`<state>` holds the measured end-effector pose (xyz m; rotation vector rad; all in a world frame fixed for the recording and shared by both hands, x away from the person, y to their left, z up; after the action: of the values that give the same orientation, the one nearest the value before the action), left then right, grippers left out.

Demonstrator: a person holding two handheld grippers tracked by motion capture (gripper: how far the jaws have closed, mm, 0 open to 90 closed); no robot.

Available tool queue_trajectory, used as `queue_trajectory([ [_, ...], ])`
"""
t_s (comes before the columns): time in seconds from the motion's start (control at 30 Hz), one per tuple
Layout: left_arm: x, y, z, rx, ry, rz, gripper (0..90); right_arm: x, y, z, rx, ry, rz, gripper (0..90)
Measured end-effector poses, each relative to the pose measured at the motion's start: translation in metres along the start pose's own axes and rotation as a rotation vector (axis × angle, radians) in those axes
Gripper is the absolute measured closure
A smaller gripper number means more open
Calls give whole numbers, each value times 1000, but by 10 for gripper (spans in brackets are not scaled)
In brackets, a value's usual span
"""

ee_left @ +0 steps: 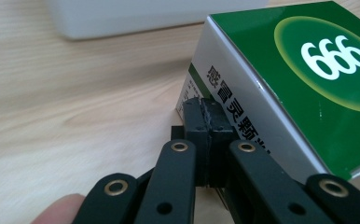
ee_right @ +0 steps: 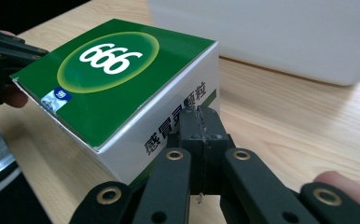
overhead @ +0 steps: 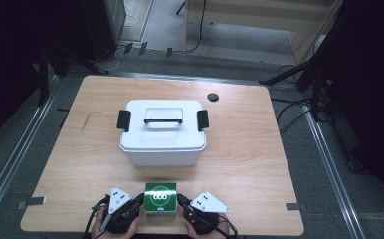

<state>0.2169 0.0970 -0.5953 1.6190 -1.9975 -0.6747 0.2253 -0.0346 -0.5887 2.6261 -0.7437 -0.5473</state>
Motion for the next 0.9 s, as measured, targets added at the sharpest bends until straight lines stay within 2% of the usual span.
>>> queue_trajectory([
  [0.2,31,-19,-15,-3,-50,22,900,27,19,-1,-3,-45,60,900],
  [0.37,52,-31,-24,-4,-61,39,900,48,38,0,-3,-51,106,900],
  [0.9,114,-56,-43,-21,-114,106,900,91,87,1,28,-78,197,900],
])
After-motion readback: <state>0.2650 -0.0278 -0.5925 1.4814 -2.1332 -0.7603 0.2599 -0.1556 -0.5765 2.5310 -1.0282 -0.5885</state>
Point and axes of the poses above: each handheld gripper's, and its own axes: y roughly backward along the jaws, z roughly out of its underside, x roughly to its right, the point moved 10 cm from there along -y, roughly forward along the jaws, and after that the axes turned 13 degrees about -z, right-handed, at the moved point
